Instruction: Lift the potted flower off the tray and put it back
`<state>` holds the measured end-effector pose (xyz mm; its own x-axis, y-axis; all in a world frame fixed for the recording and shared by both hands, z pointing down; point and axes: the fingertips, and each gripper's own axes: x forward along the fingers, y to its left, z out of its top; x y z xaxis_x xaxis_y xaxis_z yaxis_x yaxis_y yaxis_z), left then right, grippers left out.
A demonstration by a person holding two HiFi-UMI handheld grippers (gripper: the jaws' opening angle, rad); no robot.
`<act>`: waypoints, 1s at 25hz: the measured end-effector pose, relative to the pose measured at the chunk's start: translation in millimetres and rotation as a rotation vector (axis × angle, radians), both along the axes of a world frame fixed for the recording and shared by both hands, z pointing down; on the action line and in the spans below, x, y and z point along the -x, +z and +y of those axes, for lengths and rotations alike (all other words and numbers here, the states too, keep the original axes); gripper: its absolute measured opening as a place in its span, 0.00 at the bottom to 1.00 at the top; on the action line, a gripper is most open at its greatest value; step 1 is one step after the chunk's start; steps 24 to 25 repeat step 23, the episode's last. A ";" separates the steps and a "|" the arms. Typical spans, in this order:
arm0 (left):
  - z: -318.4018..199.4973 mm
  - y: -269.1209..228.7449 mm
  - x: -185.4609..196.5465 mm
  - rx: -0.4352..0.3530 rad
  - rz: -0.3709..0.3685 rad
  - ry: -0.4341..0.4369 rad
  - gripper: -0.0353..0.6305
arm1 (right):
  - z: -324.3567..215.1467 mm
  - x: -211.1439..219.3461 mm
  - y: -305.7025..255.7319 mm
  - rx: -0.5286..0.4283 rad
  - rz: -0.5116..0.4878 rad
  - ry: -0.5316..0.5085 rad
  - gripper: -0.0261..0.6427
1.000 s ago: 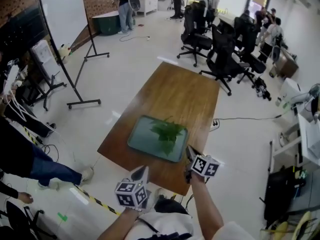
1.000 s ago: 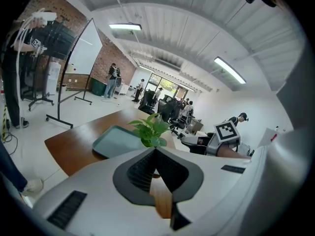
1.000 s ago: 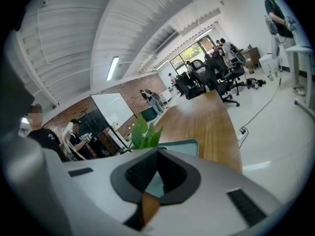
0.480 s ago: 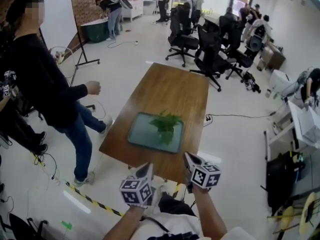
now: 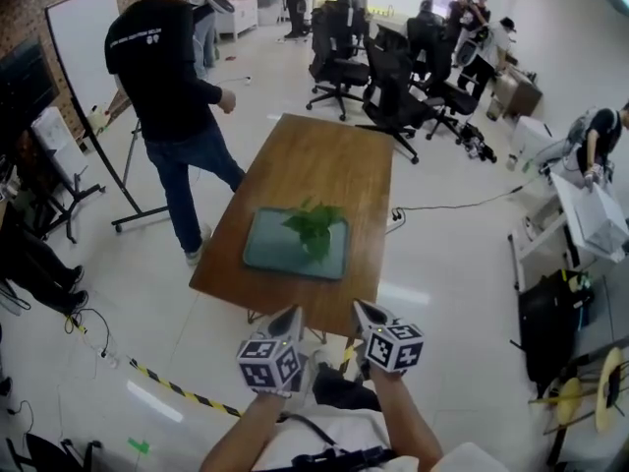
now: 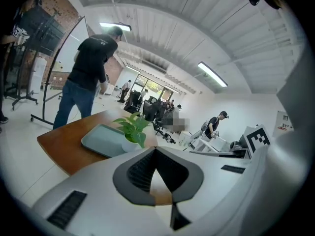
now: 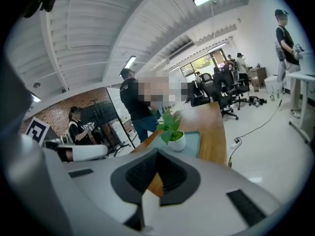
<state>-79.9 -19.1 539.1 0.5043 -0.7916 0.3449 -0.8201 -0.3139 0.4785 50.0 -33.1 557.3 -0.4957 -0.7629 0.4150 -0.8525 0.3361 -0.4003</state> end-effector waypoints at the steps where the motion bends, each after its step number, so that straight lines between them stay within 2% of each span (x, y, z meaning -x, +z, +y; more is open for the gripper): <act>1: 3.0 0.0 0.0 0.000 -0.001 0.003 0.04 | 2.6 -1.5 0.2 0.001 0.004 0.006 0.03; 9: 0.9 -1.8 -2.4 -0.005 -0.005 0.007 0.04 | 1.4 -6.4 -1.0 -0.002 0.028 0.019 0.03; 25: -7.3 0.2 -3.0 0.005 0.000 0.005 0.04 | -7.7 -3.1 1.8 0.005 0.014 0.003 0.03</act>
